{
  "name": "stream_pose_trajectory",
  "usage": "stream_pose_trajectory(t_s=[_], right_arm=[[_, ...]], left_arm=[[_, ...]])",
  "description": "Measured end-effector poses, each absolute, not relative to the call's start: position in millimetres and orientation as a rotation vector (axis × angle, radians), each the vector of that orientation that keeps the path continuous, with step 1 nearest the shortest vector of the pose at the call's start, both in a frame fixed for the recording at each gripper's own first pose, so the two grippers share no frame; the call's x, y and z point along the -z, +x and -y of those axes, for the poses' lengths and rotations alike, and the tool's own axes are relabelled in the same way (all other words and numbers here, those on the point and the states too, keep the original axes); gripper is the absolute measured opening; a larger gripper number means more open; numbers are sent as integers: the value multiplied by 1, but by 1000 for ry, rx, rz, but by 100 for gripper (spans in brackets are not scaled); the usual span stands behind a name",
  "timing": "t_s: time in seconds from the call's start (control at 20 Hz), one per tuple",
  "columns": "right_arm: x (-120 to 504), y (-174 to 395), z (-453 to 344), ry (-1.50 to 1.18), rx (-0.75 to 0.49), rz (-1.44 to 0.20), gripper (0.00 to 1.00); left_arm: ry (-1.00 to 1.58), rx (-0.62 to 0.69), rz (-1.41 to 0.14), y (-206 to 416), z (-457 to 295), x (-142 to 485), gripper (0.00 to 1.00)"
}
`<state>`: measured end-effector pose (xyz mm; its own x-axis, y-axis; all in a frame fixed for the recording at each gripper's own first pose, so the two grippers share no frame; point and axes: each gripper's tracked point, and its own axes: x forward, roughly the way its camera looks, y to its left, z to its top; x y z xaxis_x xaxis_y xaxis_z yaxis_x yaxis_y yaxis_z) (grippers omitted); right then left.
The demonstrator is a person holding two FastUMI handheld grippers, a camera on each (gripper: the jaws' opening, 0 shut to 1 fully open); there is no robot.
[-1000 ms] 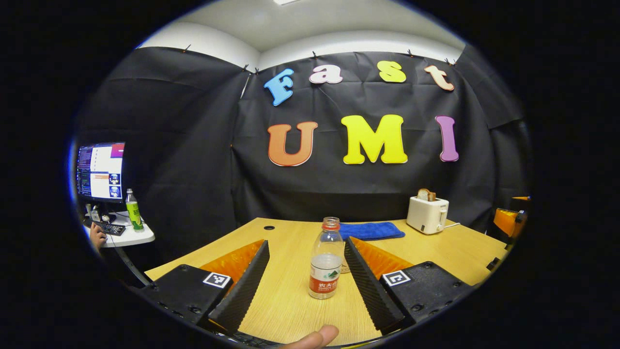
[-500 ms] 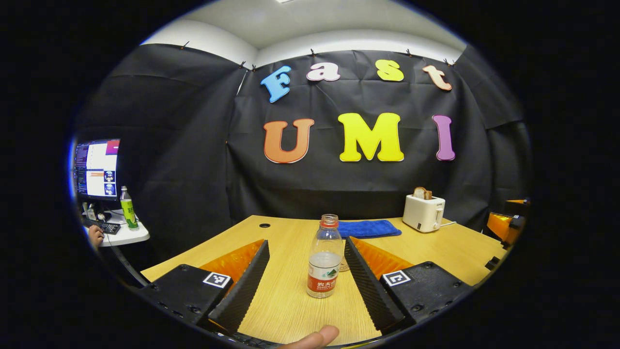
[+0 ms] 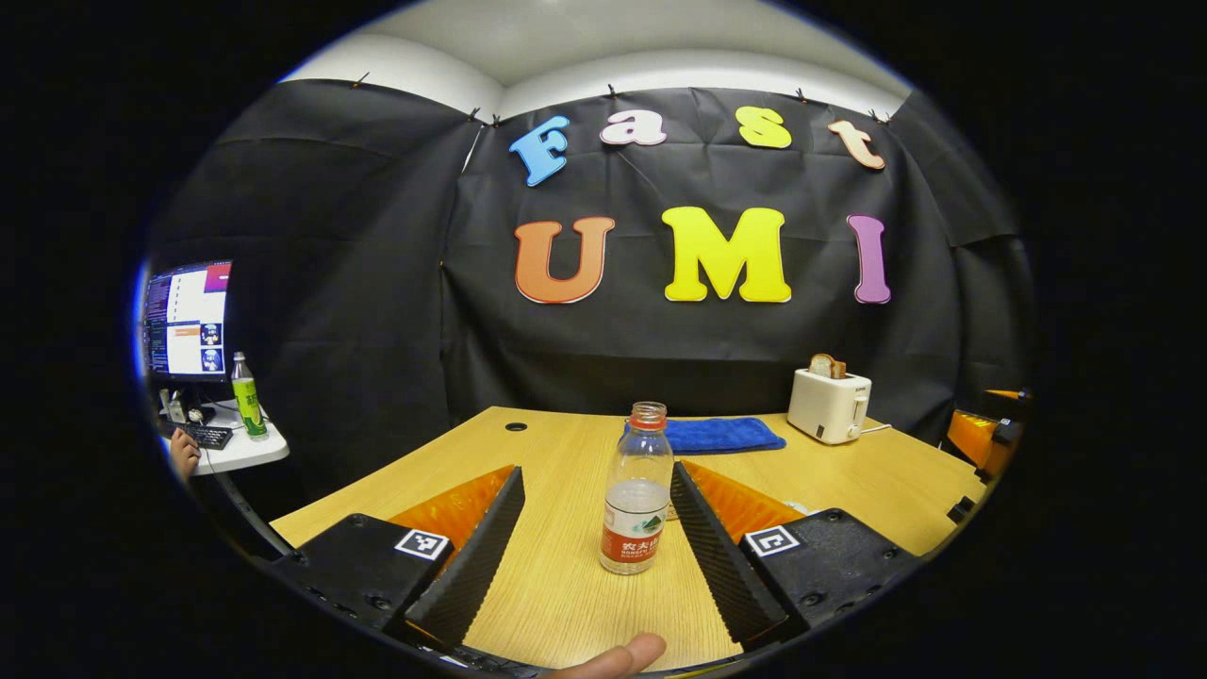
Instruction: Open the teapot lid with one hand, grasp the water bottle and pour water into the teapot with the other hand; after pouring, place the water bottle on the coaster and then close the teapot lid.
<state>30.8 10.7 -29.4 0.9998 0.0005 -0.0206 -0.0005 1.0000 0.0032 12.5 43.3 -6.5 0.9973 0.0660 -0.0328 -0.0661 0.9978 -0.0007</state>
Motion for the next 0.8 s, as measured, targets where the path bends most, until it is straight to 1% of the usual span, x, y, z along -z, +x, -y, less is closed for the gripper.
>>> stream_pose_trajectory(t_s=[0.3,0.35,0.4,0.45,0.5,0.55,0.65,0.7,0.75,0.8], right_arm=[[59,72,-60,-12,-77,-31,95],[64,80,-73,-12,-97,-34,95],[69,87,-85,-6,-118,-39,98],[72,95,-97,-1,-132,-44,98],[77,102,-109,1,-142,-48,95],[83,109,-120,3,-153,-55,95],[96,122,-136,0,-151,-75,95],[104,128,-141,6,-147,-87,97],[110,134,-147,14,-141,-102,93],[116,140,-151,19,-134,-118,94]], left_arm=[[35,-34,-22,13,-39,6,98],[43,-34,-22,15,-40,5,98],[54,-37,-18,15,-41,5,98],[67,-41,-13,16,-42,4,98],[81,-44,-7,17,-44,4,98],[95,-45,0,17,-46,3,98],[101,-41,0,21,-50,6,98],[96,-39,-3,22,-52,8,98],[89,-40,-8,23,-55,9,98],[80,-42,-14,24,-58,11,98]])
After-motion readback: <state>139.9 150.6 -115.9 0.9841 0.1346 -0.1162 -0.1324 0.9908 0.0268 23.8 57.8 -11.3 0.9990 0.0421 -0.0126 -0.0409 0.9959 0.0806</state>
